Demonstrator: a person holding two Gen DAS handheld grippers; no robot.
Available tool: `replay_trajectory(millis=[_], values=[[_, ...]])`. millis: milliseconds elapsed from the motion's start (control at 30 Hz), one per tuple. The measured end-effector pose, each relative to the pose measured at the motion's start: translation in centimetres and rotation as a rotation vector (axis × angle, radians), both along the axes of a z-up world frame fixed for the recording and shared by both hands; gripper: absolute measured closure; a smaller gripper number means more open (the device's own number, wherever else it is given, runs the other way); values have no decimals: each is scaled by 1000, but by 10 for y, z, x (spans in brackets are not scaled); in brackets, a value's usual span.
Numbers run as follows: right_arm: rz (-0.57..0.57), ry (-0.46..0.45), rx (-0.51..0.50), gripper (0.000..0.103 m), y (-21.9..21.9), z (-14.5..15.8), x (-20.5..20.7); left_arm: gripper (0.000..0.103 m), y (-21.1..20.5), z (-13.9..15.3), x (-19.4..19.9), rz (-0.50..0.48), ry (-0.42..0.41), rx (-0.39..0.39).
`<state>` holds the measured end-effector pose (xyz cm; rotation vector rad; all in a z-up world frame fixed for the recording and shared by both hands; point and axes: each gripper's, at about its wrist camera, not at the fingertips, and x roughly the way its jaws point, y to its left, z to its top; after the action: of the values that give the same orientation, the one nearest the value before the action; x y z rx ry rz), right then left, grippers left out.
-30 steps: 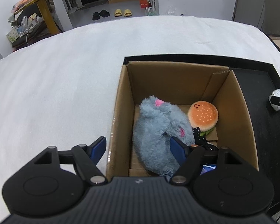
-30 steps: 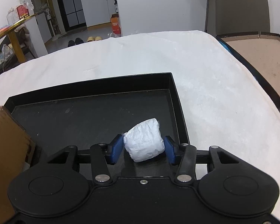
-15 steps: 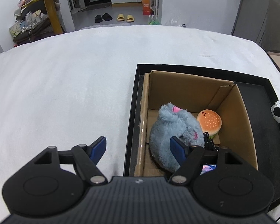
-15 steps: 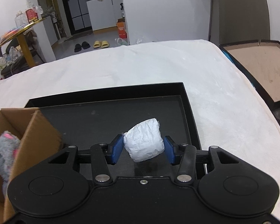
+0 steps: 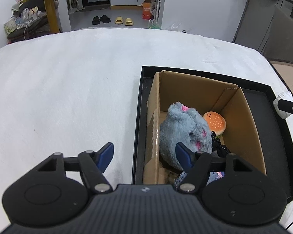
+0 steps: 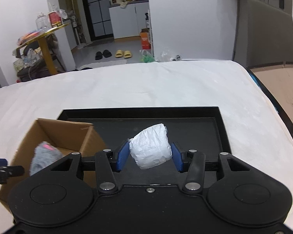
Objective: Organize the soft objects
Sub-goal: 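Lift the white ball and drop it into the box with the right gripper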
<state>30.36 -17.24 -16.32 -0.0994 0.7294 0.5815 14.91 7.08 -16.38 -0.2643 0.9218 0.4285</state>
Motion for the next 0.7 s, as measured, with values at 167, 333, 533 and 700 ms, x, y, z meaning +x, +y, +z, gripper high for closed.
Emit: replay_trajectory(millis=[167,333,533,700], values=[[20,27,29,56,11,10,-9,43,6,-2,-6,-3,-17,-27],[48,5,19,56,26,21,-16,57,10,-6,-10,-22,-21,-53],[76,-6,10,56,45,28,-24,80,13,-16,-12,-43,-17,-111],[115,-5,3,56,67,29,-29,88,14,-22,-13,-54,-22,-150]])
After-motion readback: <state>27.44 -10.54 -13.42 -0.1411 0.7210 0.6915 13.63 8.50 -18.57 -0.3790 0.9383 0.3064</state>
